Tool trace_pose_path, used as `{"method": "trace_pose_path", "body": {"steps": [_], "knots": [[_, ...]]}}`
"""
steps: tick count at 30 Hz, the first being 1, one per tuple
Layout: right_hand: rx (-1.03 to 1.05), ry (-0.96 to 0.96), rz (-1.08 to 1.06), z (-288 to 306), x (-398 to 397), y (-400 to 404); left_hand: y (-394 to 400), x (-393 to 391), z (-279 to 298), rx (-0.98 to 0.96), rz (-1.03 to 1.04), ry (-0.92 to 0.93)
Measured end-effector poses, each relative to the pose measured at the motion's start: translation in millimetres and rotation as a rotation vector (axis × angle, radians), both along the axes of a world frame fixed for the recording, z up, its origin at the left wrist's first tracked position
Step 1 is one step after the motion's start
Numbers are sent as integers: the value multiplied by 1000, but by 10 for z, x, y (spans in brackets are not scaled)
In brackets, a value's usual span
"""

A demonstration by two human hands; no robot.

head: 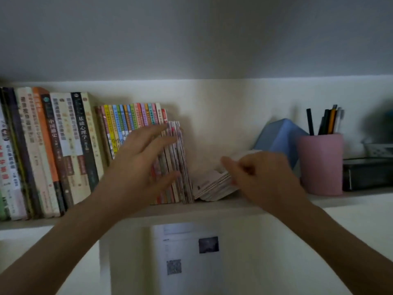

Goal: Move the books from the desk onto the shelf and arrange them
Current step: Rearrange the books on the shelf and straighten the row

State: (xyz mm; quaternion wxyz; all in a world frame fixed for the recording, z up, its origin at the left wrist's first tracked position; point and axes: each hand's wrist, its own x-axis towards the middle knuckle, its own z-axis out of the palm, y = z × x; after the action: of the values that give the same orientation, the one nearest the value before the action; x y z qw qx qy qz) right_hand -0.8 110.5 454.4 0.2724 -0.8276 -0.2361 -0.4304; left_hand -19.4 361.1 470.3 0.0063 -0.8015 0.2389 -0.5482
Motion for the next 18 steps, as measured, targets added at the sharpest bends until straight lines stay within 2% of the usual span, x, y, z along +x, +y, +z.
{"method": "trace_pose_path", "body": {"steps": [3, 5, 7, 9, 11, 12, 15, 18], "knots": [[61, 275, -139, -12, 21, -460, -502, 94, 3, 24, -90, 129], [54, 372, -139, -47, 178, -602, -672, 228, -52, 137, -62, 150], [177, 464, 92, -45, 289, -572, -729, 344, -106, 245, 51, 136], [446, 598, 379, -59, 354, -411, -714, 443, -172, 299, 114, 98], [635, 663, 539, -70, 405, -232, -699, 494, -242, 327, 117, 78], [661, 634, 560, -79, 457, -149, -686, 499, -259, 327, 115, 58], [470, 413, 461, 36, 541, 44, -612, 450, -226, 274, 135, -5], [198, 385, 480, 250, 514, 278, -444, 318, -172, 122, 235, -66]]}}
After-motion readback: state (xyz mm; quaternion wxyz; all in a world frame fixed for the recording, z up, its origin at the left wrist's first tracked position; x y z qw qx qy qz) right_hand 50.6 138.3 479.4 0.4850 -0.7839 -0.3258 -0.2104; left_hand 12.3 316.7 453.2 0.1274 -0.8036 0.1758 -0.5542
